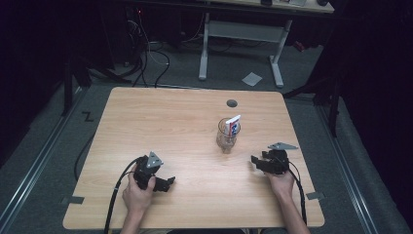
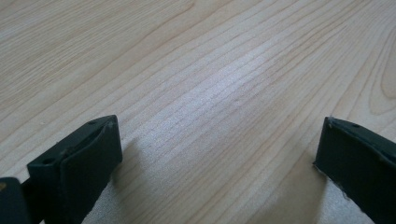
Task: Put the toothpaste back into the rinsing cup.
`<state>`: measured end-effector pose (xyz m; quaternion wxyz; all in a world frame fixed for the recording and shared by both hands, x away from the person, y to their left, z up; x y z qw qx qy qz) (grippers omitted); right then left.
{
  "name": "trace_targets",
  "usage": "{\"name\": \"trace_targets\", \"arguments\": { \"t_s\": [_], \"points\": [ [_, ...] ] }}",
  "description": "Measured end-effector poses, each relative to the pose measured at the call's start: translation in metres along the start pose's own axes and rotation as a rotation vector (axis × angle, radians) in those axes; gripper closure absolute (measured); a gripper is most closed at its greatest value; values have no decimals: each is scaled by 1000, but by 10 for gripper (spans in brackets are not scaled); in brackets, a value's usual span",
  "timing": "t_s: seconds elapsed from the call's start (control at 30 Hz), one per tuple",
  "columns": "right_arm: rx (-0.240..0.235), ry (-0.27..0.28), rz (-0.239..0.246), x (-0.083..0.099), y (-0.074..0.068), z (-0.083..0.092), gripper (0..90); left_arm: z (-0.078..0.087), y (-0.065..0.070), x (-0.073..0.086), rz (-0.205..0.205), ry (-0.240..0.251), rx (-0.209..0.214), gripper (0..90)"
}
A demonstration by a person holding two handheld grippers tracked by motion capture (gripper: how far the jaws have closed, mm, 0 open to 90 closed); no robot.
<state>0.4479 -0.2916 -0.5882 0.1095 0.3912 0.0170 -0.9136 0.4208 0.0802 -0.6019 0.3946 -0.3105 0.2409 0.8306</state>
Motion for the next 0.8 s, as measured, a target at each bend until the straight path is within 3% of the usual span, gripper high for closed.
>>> {"name": "trace_targets", "arguments": {
  "t_s": [0.23,0.37,0.8],
  "points": [
    [22,5,16,1,-1,-2,408,0,0,0,0,0,0,7],
    [75,30,83,2,-3,-3,403,0,0,0,-1,0,2,7],
    [81,27,71,3,-2,-3,392,0,1,0,-2,-2,5,7]
  ]
}}
Point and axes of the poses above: each handheld gripper's, and its own axes: z roughly backward along the jaws, x roughly out of its underside, y roughly to its right, the point moved 9 cm from there along -z, roughly forward along the jaws, and after that the axes turned 12 degrees about x, right-handed, at the moved point
